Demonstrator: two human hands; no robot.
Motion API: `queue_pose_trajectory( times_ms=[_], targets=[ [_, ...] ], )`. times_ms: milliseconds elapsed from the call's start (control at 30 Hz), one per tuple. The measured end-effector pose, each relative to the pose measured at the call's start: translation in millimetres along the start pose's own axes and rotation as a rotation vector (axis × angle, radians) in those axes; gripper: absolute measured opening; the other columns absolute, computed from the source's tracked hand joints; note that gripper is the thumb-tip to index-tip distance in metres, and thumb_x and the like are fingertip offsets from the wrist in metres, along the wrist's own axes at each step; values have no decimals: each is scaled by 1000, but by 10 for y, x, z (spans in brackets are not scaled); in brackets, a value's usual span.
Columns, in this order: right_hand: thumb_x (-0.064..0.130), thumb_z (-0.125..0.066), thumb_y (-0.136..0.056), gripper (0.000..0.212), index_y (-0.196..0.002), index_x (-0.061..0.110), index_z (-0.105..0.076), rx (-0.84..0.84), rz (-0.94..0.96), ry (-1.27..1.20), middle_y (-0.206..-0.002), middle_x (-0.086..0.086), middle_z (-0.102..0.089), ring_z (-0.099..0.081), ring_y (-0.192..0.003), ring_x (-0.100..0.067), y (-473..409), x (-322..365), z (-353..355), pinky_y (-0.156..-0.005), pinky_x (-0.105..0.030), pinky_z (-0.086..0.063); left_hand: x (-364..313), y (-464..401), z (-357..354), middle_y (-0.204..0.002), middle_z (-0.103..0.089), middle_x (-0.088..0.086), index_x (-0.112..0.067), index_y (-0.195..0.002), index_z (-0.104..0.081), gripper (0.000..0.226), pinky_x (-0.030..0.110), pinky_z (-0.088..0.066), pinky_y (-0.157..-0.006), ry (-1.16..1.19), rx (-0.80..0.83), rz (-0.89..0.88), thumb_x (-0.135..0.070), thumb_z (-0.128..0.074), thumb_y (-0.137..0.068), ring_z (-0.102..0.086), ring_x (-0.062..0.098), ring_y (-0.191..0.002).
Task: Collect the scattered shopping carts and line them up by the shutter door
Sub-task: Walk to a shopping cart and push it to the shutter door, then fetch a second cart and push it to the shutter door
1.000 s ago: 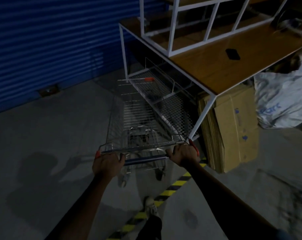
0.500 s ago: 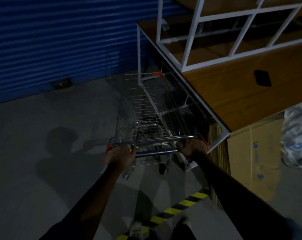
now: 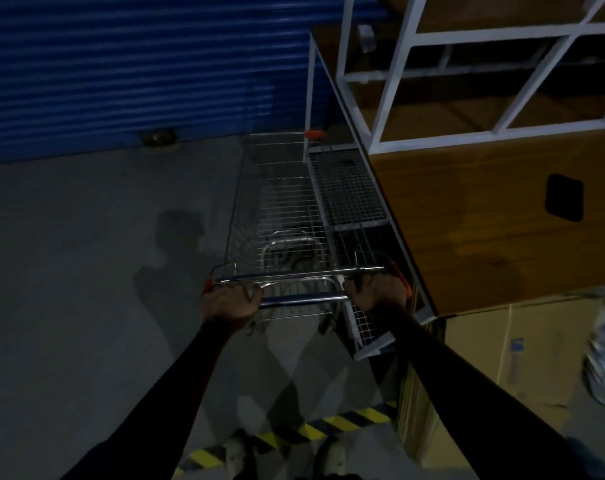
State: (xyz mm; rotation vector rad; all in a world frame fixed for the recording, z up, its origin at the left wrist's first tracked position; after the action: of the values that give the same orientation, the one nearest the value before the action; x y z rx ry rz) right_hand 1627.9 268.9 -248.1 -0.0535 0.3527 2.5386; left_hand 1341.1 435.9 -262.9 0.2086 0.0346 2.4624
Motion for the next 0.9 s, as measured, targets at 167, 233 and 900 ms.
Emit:
queue_pose_trajectory(
  times_ms=[167, 233, 900],
  targets=[
    [72, -34, -102, 77, -89, 11, -79, -65, 34, -32, -81, -13, -77, -76, -81, -32, -1, 90, 173, -69, -34, -50, 62, 101, -64, -64, -63, 4, -16, -90, -75, 59, 57, -43, -98, -103, -198, -81, -29, -21, -109, -62, 30, -58],
    [71, -30, -103, 77, -89, 14, -79, -77, 47, 12, -78, -10, -77, -75, -77, -28, 7, 82, 209, -68, -33, -48, 87, 120, -130, -62, -63, 4, -17, -91, -77, 56, 57, -43, -96, -90, -201, -58, -28, -25, -109, -61, 30, -56],
    [63, -45, -105, 77, -149, -1, -47, -375, -373, -414, -144, -24, -55, -50, -134, -40, 2102, -299, -165, -114, -51, -39, -806, 499, 657, -107, -61, 12, -15, -107, -59, 19, 47, -42, -87, 229, -321, -543, -31, -49, -102, -56, 33, -100]
  ],
)
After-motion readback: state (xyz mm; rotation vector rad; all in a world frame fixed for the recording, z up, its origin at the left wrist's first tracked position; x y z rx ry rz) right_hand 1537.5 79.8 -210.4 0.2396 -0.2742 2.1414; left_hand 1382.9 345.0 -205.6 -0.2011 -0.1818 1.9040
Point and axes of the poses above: each hand's wrist, its own y-axis away from the middle knuckle, its own z-axis out of the back of the hand, x = y × z, the point moved 7 cm from there along -y, towards the middle knuckle
